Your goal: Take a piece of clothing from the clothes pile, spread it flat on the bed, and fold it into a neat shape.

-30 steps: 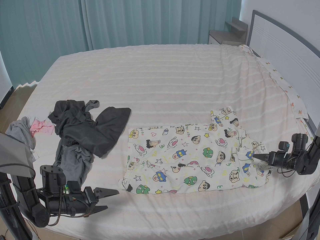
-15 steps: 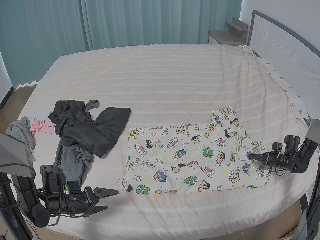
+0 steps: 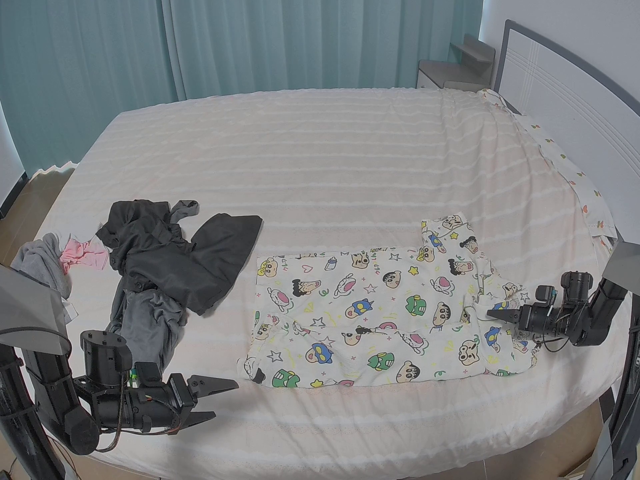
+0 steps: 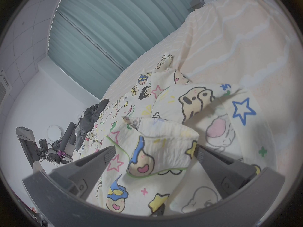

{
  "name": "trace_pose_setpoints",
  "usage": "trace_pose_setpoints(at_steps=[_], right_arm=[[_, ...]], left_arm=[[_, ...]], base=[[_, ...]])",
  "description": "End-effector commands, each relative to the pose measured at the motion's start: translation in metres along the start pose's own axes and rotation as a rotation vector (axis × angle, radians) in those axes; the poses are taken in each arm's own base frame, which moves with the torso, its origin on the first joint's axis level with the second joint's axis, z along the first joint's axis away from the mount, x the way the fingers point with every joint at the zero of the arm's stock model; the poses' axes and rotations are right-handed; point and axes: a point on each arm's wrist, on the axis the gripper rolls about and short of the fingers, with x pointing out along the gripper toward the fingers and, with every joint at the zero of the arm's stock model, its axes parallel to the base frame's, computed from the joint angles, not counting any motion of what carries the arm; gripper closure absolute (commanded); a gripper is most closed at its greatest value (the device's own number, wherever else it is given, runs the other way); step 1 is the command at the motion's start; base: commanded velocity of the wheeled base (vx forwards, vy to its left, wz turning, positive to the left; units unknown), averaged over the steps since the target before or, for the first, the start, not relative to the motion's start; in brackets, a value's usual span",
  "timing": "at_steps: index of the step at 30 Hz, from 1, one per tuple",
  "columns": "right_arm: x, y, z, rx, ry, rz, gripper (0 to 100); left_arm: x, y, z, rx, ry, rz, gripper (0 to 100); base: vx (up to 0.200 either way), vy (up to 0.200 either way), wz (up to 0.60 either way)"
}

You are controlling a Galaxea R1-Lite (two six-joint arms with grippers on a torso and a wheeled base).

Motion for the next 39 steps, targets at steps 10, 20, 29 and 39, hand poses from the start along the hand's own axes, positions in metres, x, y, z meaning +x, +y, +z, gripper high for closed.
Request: trace_pose_setpoints(at_steps=[10,20,29,39], right_arm=[[-0.012,0.016,0.011,-0.040,-0.024,0.002,100],[-0.028,0.043,0.023,-0.132,-0.052,0.008,100],[-0.049,0.066,0.009,-0.202,-0.070,0.020,100],[-0.051,0.068,-0.015,-0.203,-0.031,0.016,100]], left_arm=[[-0.001,0.001,-0.002,-0.005,0.004,0.005,0],[-0.001,0.001,-0.002,-0.006,0.005,0.006,0],[-0.001,0.001,-0.002,-0.006,0.003,0.007,0],[-0.001,0.001,-0.002,-0.005,0.005,0.007,0]], base=[[0.000,0.000,0.00],[0.000,0.000,0.00],[0.000,0.000,0.00],[0.000,0.000,0.00]])
